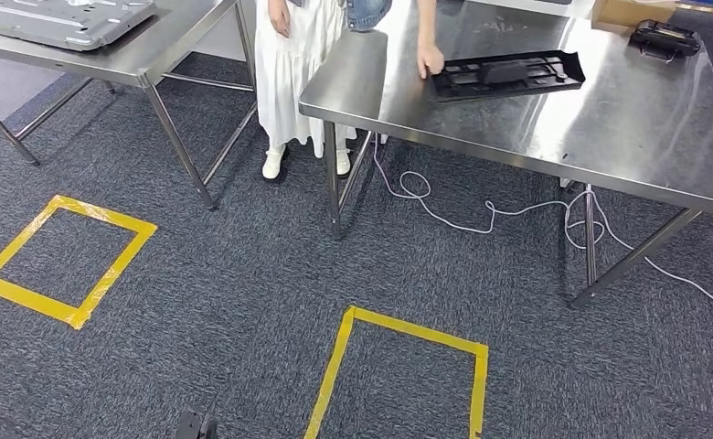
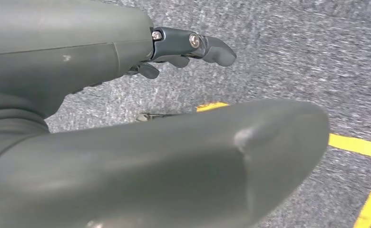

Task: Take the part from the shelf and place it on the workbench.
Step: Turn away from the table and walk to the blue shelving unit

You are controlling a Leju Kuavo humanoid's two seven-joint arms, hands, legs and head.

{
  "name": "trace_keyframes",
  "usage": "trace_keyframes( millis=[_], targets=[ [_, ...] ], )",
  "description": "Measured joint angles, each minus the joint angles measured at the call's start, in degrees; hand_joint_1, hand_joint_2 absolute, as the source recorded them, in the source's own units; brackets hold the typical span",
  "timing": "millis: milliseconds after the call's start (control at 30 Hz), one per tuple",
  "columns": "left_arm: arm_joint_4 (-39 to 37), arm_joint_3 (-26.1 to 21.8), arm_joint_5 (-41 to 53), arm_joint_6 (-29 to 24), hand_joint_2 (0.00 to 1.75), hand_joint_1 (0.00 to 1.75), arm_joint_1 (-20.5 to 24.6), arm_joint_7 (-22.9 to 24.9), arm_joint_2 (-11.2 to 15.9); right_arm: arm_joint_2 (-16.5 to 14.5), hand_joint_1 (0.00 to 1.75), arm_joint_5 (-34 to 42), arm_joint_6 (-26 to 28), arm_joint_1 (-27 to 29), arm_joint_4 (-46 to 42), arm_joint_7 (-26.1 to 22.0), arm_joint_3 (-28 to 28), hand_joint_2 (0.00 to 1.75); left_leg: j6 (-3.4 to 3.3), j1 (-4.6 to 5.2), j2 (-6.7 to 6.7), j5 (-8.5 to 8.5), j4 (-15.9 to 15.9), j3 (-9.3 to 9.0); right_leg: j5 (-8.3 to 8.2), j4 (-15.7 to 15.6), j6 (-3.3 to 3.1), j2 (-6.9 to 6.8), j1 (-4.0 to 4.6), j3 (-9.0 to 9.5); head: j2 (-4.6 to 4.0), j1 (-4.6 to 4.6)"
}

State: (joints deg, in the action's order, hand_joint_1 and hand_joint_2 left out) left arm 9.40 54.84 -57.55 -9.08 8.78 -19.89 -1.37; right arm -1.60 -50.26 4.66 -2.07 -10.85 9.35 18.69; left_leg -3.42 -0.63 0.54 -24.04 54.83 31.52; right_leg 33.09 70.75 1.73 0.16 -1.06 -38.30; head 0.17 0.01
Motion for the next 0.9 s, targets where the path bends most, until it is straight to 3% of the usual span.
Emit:
trace_keyframes(
  millis=[33, 67, 133, 167, 200, 267, 333, 400, 467, 500, 533, 567, 667, 700, 733, 833, 900],
  targets=[
    [0.00, 0.00, -0.02, 0.01, 0.00, 0.00, 0.00, 0.00, -0.07, 0.11, 0.00, -0.02, -0.02, 0.00, 0.01, 0.00, 0.00, 1.75, 0.16, 0.02, 0.02, 0.52, 0.05, 0.73, -0.17, 0.09, 0.62, -0.01, -0.14, 0.72, 0.00, 0.01],
    [0.01, 0.00, -0.04, 0.01, 0.00, 0.00, 0.00, 0.00, -0.13, 0.23, 0.00, -0.05, -0.03, -0.04, 0.01, 0.00, 0.00, 1.75, 0.38, -0.01, 0.03, 1.02, 0.17, 1.45, -1.14, -2.14, 1.39, -0.04, -0.30, 2.64, 0.00, 0.01],
    [0.02, 0.00, -0.04, -0.08, 0.00, 0.00, 0.00, 0.01, -0.27, 0.42, 0.00, -0.12, -0.04, -0.20, 0.01, 0.00, 0.00, 1.75, 0.95, -0.08, 0.01, 1.81, 0.58, 2.72, -3.39, -10.09, 2.56, -0.17, -0.67, 8.11, 0.00, 0.03],
    [0.02, 0.00, -0.04, -0.16, 0.00, 0.00, 0.01, 0.03, -0.30, 0.44, 0.00, -0.17, -0.04, -0.31, 0.01, 0.00, -0.01, 1.75, 1.34, -0.04, 0.03, 2.20, 0.80, 3.24, -4.04, -13.31, 2.42, -0.05, -0.56, 10.14, 0.00, -0.03],
    [0.03, 0.00, -0.04, -0.25, 0.00, 0.00, 0.01, 0.07, -0.32, 0.38, 0.00, -0.22, -0.04, -0.39, 0.02, 0.01, -0.01, 1.75, 1.71, 0.05, 0.00, 2.52, 1.10, 3.62, -4.21, -15.26, 1.96, 0.09, -0.42, 11.08, 0.00, -0.04],
    [0.04, 0.00, -0.04, -0.34, 0.00, 0.00, -0.01, 0.15, -0.36, 0.27, 0.00, -0.30, -0.04, -0.44, 0.03, 0.04, -0.02, 1.75, 2.48, 0.17, -0.06, 3.23, 1.36, 4.08, -4.28, -16.11, 0.40, 0.45, -0.01, 10.82, 0.00, -0.19],
    [0.04, 0.00, -0.04, -0.35, 0.00, 0.00, -0.11, 0.20, -0.34, 0.17, 0.00, -0.32, -0.04, -0.48, 0.07, 0.09, -0.02, 1.75, 3.06, -0.12, -0.17, 2.45, 2.19, 4.73, -4.85, -16.06, -1.02, 0.34, -0.43, 10.01, 0.00, -0.32],
    [0.04, 0.00, -0.04, -0.36, 0.00, 0.00, -0.23, 0.26, -0.30, 0.09, 0.00, -0.32, -0.04, -0.49, 0.09, 0.11, -0.02, 1.75, 3.54, -0.44, -0.22, -2.05, 6.42, 6.26, -5.88, -16.06, -2.34, 0.17, -0.61, 9.36, 0.00, -0.42],
    [0.04, 0.00, -0.04, -0.35, 0.00, 0.00, -0.27, 0.32, -0.31, 0.02, 0.00, -0.31, -0.08, -0.42, 0.10, 0.13, -0.02, 1.75, 3.91, -0.52, -0.22, -7.74, 14.20, 8.28, -6.90, -15.96, -2.89, 0.09, -0.21, 8.41, 0.00, -0.45],
    [0.04, 0.00, -0.04, -0.35, 0.00, 0.00, -0.27, 0.33, -0.31, -0.03, 0.00, -0.26, -0.09, -0.39, 0.10, 0.14, -0.02, 1.75, 3.98, -0.52, -0.23, -9.23, 17.28, 8.73, -7.39, -15.87, -2.90, 0.08, -0.03, 7.79, 0.00, -0.46],
    [0.04, 0.00, -0.04, -0.35, 0.00, 0.00, -0.28, 0.35, -0.32, -0.07, 0.00, -0.21, -0.11, -0.37, 0.10, 0.14, -0.02, 1.75, 3.92, -0.52, -0.23, -9.56, 18.59, 8.30, -7.82, -15.76, -2.84, 0.09, 0.15, 7.14, 0.00, -0.46],
    [0.04, 0.00, -0.04, -0.36, 0.00, 0.00, -0.27, 0.38, -0.32, -0.10, 0.00, -0.16, -0.11, -0.35, 0.10, 0.15, -0.02, 1.75, 3.71, -0.51, -0.23, -8.84, 17.34, 6.60, -8.20, -15.63, -2.74, 0.13, 0.31, 6.54, 0.00, -0.46],
    [0.04, 0.00, -0.04, -0.37, 0.00, 0.00, -0.20, 0.43, -0.21, -0.31, 0.00, -0.12, -0.11, -0.30, 0.10, 0.23, -0.02, 1.75, 2.33, -0.18, -0.52, -6.04, 5.34, -2.25, -9.26, -15.37, -2.18, 0.28, 0.62, 5.37, 0.00, -0.40],
    [0.04, 0.00, -0.03, -0.38, 0.00, 0.00, -0.17, 0.43, -0.18, -0.38, 0.00, -0.12, -0.11, -0.29, 0.10, 0.27, -0.02, 1.75, 1.95, 0.11, -0.64, -5.65, 2.72, -3.96, -9.60, -15.38, -1.86, 0.25, 0.61, 5.24, 0.00, -0.41],
    [0.04, 0.00, -0.03, -0.39, 0.00, 0.00, -0.15, 0.44, -0.15, -0.46, 0.00, -0.13, -0.11, -0.28, 0.10, 0.31, -0.02, 1.75, 1.67, 0.42, -0.71, -5.55, 1.47, -4.65, -9.93, -15.43, -1.45, 0.19, 0.50, 5.17, 0.00, -0.44],
    [0.05, 0.00, -0.04, -0.40, 0.00, 0.00, -0.14, 0.44, -0.26, -0.55, 0.00, -0.18, -0.13, -0.22, 0.10, 0.38, -0.02, 1.75, 0.68, 0.62, -0.46, -3.84, 0.44, -4.19, -10.48, -15.41, -0.33, 0.05, 0.53, 4.57, 0.00, -0.52],
    [0.06, -0.01, -0.05, -0.41, 0.00, 0.00, -0.09, 0.43, -0.36, -0.48, 0.00, -0.21, -0.32, -0.18, 0.10, 0.44, -0.02, 1.75, -0.13, 0.35, -0.17, -2.19, -0.53, -3.32, -7.71, -12.04, -0.70, 0.00, 0.71, 2.67, 0.00, -0.31]
  ],
)
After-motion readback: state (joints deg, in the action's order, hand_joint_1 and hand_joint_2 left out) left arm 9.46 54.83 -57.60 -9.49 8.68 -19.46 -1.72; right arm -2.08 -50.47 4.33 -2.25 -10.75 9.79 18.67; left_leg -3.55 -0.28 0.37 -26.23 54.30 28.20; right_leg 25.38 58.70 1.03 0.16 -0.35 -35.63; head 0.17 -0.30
